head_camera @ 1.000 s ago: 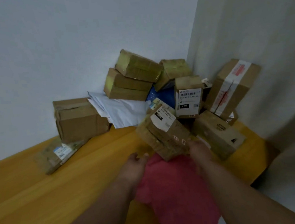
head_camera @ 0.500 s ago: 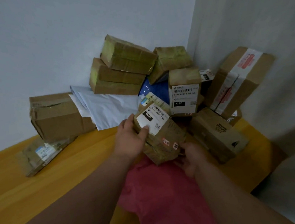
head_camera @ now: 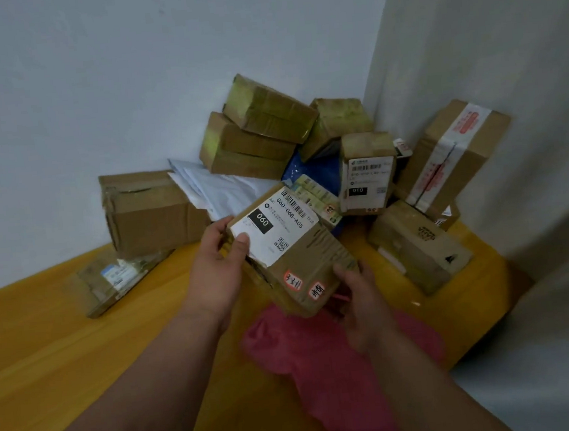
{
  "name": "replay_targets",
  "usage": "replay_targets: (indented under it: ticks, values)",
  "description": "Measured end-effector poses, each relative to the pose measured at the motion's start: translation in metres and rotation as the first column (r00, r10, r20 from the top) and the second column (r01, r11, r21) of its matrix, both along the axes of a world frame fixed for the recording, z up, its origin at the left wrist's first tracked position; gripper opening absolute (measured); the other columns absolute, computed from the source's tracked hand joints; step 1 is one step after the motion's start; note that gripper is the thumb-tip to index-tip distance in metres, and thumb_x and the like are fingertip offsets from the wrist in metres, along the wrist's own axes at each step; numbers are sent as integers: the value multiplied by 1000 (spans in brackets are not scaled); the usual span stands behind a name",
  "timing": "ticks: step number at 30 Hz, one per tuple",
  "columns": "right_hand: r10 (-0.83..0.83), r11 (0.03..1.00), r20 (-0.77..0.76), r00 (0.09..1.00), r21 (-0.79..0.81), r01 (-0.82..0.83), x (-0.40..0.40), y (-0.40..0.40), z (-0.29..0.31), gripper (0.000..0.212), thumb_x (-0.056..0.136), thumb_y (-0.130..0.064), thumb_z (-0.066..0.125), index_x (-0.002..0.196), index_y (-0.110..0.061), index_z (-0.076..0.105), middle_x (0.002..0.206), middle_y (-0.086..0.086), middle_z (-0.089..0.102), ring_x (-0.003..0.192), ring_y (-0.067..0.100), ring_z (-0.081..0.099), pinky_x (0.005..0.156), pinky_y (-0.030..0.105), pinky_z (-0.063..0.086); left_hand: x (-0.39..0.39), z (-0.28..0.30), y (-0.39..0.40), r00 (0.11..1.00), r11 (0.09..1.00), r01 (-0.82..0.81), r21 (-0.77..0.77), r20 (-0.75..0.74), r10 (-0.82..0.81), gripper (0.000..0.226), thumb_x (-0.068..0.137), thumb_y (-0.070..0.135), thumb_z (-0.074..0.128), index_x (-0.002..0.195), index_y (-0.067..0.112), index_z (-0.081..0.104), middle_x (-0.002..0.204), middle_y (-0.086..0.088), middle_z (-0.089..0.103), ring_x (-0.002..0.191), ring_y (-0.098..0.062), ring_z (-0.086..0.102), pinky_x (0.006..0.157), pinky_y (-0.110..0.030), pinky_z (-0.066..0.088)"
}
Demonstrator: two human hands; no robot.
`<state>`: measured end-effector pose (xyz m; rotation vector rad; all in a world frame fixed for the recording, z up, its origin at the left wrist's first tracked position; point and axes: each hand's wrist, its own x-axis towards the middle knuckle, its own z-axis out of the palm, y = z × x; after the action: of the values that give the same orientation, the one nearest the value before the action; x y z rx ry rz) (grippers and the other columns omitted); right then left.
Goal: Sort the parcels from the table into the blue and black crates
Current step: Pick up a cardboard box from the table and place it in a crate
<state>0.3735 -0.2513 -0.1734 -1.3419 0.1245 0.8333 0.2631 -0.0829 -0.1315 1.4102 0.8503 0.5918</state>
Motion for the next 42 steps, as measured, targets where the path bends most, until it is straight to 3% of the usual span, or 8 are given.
replay_targets:
  ticks: [7, 14, 20, 28, 33, 36, 39, 42]
  values:
    - [244, 969, 72, 967, 13, -245, -84, 13, 25, 60, 67, -43, 79, 117, -20, 57, 104, 4, 74, 89, 21, 73, 66, 31, 55, -92, 24, 19, 993, 993, -44, -114, 100, 55, 55, 98, 28, 54, 147, 33, 30, 145, 7, 48, 126, -14, 51, 110, -41, 38]
    - [355, 932, 204, 912, -9, -361, -169, 43, 35, 55, 71, -42, 81, 111, -14, 54, 100, 6, 74, 88, 30, 73, 86, 52, 54, -189, 35, 29, 991, 995, -33, -91, 124, 44, 35, 101, 22, 46, 134, 36, 43, 122, 5, 65, 109, -16, 65, 94, -39, 51]
    - [407, 907, 247, 879, 7, -422, -230, 73, 43, 55, 69, -44, 75, 109, -9, 58, 99, 9, 74, 85, 30, 73, 72, 37, 56, -257, 35, 35, 993, 997, -18, -70, 119, 26, 44, 103, 42, 32, 145, 51, 22, 120, 17, 64, 95, 2, 67, 68, -15, 53]
    - [522, 835, 221, 824, 65, -546, -264, 107, 49, 49, 71, -37, 77, 103, -5, 59, 92, 14, 73, 77, 32, 70, 72, 41, 57, -310, 39, 42, 979, 981, -127, -145, 141, 147, 49, 86, 74, 30, 135, 67, 23, 125, 25, 61, 103, -7, 67, 87, -47, 51]
    - [612, 766, 239, 754, 60, -640, -275, 122, 51, 55, 69, -39, 77, 106, -2, 58, 96, 21, 71, 73, 32, 69, 62, 33, 56, -325, 37, 47, 952, 949, -261, -174, 118, 283, 56, 87, 76, 25, 139, 57, 32, 126, 18, 63, 104, -4, 66, 82, -33, 49]
    - [686, 699, 252, 682, 28, -714, -280, 126, 48, 54, 72, -43, 75, 108, -7, 56, 95, 18, 73, 75, 31, 69, 71, 39, 58, -333, 35, 46, 917, 891, -349, -292, 92, 389, 66, 85, 79, 30, 143, 49, 35, 121, 16, 67, 105, -11, 67, 96, -44, 48]
    - [747, 638, 255, 614, -16, -770, -285, 132, 45, 41, 83, -39, 70, 111, -12, 55, 95, 15, 74, 77, 29, 70, 84, 47, 54, -346, 32, 45, 892, 844, -400, -357, 62, 449, 50, 86, 79, 33, 114, 52, 64, 106, 14, 73, 104, -17, 67, 95, -43, 48]
    - [790, 586, 253, 558, -44, -809, -303, 136, 43, 29, 90, -35, 65, 109, -15, 55, 92, 13, 74, 76, 25, 70, 77, 41, 53, -369, 31, 46, 876, 826, -430, -365, 51, 479, 39, 84, 75, 44, 115, 57, 61, 110, 15, 71, 114, -17, 59, 96, -43, 46]
